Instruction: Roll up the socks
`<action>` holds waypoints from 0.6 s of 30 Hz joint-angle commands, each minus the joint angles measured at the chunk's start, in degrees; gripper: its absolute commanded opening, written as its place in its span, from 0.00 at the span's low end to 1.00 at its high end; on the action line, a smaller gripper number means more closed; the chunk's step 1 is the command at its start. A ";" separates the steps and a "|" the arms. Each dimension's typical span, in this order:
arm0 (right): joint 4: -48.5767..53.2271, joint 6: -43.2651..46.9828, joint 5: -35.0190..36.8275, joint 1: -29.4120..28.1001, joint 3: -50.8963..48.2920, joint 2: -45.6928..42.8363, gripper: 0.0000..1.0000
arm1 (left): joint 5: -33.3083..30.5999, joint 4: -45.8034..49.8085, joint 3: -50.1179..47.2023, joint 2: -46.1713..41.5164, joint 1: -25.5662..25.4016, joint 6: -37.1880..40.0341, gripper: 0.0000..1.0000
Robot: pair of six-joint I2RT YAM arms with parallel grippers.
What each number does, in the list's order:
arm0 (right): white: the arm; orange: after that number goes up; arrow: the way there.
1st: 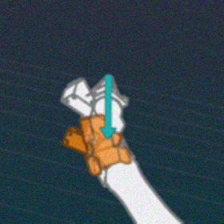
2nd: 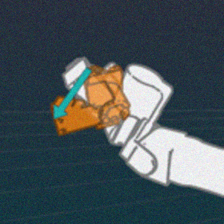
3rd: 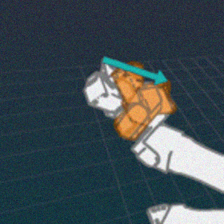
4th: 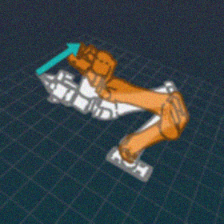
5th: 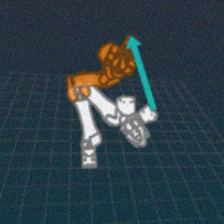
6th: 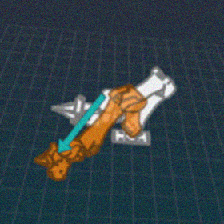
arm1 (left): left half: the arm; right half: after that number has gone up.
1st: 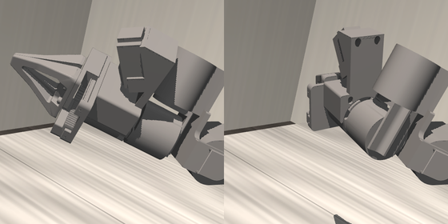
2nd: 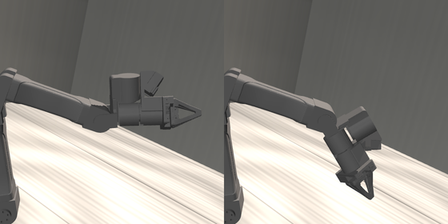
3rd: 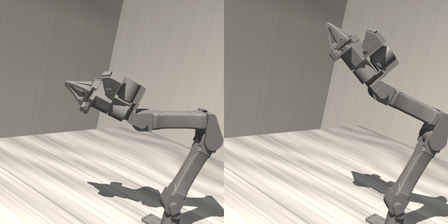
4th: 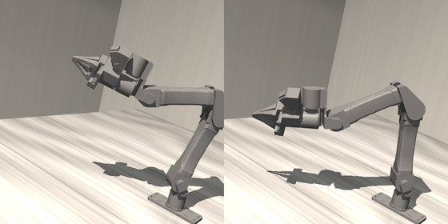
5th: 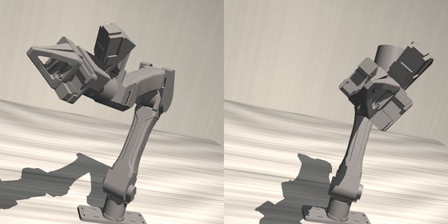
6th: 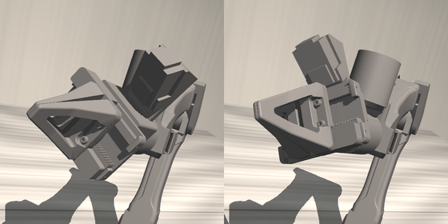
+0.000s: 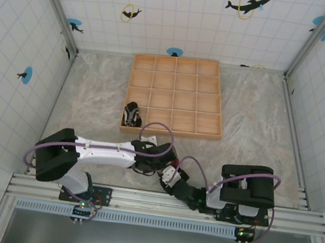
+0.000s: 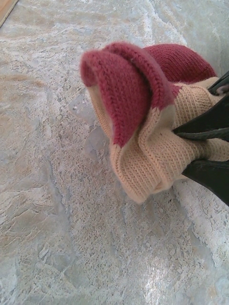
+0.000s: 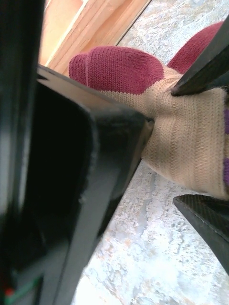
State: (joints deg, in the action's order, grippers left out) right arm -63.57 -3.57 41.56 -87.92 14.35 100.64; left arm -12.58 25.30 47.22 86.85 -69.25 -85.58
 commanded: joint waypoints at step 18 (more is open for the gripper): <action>28.31 -26.78 -8.94 4.29 5.07 1.30 0.31 | 0.41 -0.51 -4.61 -5.04 0.87 -1.96 0.00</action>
State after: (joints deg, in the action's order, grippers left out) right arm -49.25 -26.15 39.11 -85.60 19.94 97.91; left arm -14.09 23.66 42.92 83.35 -67.37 -87.50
